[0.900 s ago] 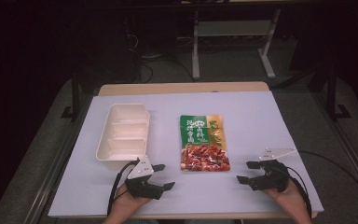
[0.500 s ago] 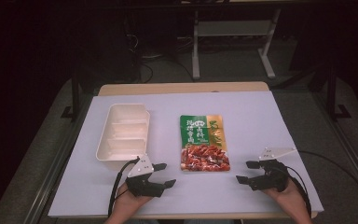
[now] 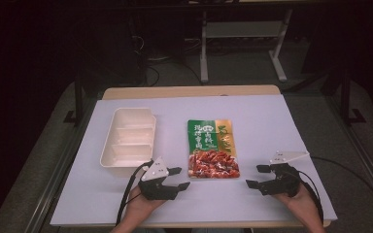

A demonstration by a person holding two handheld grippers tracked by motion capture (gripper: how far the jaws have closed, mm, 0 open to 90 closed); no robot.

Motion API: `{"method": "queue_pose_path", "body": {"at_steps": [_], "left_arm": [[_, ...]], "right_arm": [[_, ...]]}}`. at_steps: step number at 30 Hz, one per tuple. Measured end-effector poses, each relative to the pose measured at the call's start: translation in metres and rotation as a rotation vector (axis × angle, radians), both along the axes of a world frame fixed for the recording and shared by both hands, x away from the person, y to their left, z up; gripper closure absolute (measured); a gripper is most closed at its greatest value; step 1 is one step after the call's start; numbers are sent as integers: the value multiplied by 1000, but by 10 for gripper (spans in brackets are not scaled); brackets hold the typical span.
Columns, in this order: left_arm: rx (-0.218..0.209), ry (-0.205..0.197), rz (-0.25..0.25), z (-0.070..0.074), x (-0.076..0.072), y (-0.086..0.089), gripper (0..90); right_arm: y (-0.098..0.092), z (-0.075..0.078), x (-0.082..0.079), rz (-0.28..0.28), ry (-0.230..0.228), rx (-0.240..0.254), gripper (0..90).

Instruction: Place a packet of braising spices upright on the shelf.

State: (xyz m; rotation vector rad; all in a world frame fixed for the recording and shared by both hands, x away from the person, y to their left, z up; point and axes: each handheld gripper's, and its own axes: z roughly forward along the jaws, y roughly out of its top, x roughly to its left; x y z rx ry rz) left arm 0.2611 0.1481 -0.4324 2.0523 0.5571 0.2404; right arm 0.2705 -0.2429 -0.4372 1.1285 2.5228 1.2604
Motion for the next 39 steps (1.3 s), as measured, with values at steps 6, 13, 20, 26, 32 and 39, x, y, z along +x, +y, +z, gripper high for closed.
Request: {"method": "queue_pose_path", "body": {"at_steps": [6,13,20,26,32,39], "left_arm": [[11,8,4,2,13,-15,513],[57,2,8,4,28,-28,682],[97,-1,-7,3,41,-37,791],[130,33,-25,-4,46,-43,880],[175,65,-47,-13,51,-47,894],[202,90,-48,-17,52,-49,897]], "right_arm": [[2,7,9,-2,-14,-14,226],[6,27,36,-10,-35,-15,225],[16,44,61,-1,-39,-31,221],[26,57,85,20,-25,-56,221],[37,59,110,22,1,-55,217],[49,55,144,1,41,-99,211]]}}
